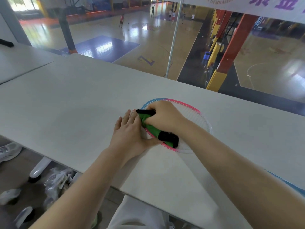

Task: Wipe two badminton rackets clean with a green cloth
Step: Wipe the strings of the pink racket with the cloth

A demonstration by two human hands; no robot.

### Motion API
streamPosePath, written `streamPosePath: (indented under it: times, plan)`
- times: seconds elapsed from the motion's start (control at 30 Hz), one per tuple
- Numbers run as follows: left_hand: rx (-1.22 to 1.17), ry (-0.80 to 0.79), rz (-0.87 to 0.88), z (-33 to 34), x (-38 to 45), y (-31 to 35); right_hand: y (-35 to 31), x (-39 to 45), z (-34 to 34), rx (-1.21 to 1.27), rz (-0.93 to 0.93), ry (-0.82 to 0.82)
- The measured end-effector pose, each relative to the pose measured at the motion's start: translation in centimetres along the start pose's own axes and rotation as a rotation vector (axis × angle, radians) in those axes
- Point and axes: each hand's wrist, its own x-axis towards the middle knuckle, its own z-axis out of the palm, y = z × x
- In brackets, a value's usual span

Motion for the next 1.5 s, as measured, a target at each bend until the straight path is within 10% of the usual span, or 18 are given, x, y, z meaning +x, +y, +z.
streamPosePath:
  times: [0.73,1.5]
  plan:
    - [0.069,-0.055,-0.05,0.1,-0.1,0.3,5.5,3.8,-0.2,-0.595,-0.082,0.223]
    - [0.08,-0.031,-0.015,0.0,-0.2,0.3,0.8,2.4,0.7,-0.096,-0.03,-0.004]
